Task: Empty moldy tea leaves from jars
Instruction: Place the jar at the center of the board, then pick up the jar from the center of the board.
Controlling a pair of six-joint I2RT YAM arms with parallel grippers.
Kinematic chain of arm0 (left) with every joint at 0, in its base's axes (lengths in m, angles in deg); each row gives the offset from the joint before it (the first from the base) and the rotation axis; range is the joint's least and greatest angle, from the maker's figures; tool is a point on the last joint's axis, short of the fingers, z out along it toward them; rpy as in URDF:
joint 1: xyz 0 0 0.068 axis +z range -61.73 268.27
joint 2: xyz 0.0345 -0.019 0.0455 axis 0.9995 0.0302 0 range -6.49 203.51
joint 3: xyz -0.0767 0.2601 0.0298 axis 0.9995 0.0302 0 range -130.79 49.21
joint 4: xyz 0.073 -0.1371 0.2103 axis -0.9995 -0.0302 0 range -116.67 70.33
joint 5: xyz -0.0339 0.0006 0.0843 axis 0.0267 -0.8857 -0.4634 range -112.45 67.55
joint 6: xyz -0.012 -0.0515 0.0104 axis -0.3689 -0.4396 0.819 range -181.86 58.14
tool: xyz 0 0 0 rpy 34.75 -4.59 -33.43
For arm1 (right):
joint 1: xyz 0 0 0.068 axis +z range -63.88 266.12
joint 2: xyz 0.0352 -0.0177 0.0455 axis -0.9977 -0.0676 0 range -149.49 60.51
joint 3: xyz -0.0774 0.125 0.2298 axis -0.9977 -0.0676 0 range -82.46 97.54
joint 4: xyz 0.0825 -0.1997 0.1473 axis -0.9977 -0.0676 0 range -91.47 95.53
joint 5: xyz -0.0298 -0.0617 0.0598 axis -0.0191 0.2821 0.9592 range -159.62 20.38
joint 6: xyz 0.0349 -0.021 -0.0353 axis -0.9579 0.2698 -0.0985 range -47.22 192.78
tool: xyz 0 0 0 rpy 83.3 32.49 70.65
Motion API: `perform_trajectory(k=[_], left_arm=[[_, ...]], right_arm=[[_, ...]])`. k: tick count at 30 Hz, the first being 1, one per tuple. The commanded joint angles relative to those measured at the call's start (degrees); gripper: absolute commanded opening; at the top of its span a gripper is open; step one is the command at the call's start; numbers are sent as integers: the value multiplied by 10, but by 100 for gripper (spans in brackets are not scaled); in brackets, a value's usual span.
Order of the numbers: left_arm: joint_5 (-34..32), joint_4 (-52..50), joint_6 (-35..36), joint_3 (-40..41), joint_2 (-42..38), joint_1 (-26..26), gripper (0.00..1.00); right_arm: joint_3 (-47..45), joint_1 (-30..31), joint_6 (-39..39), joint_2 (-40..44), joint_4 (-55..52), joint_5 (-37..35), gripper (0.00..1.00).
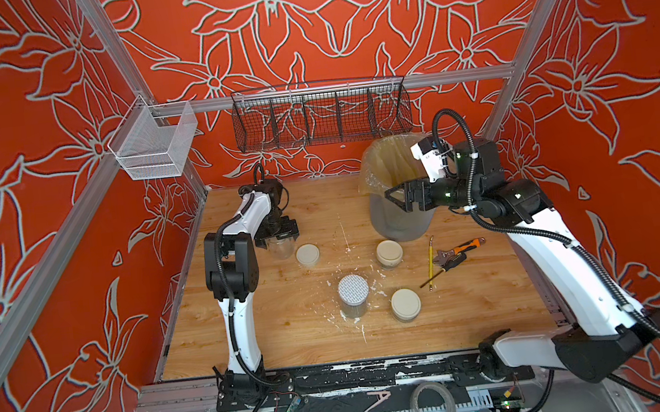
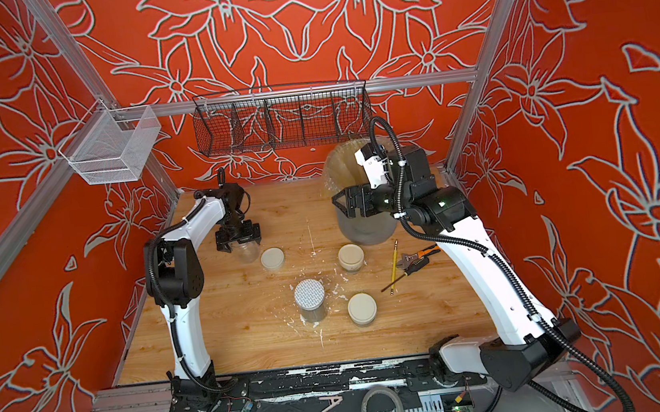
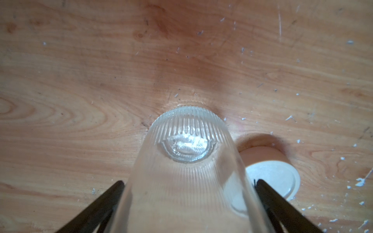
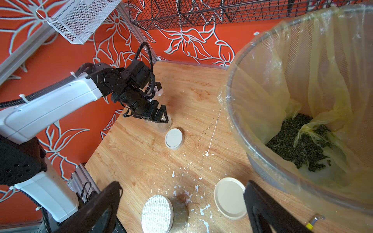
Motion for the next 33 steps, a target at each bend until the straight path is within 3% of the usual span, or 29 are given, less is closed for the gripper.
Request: perform_trajectory(k=[1, 7, 16, 19, 27, 33], left_arm=[[1, -8, 0, 5, -39, 4, 98], [30, 8, -6, 17, -132, 4, 98], [174, 110, -4, 123, -357, -37, 98], [203, 146, 15, 171, -438, -84, 98], [161, 214, 38, 308, -620, -251, 98], [72, 218, 54, 371, -647, -374, 98]], right_arm=[[0, 4, 7, 18, -8, -13, 97], [-19, 5, -12, 36, 17, -28, 97], [-67, 6, -35, 70, 28, -38, 97], [-103, 7, -44, 92, 22, -33, 97], [-237, 21, -73, 183, -14, -15, 97], [-288, 40, -85, 218, -53, 8, 97]])
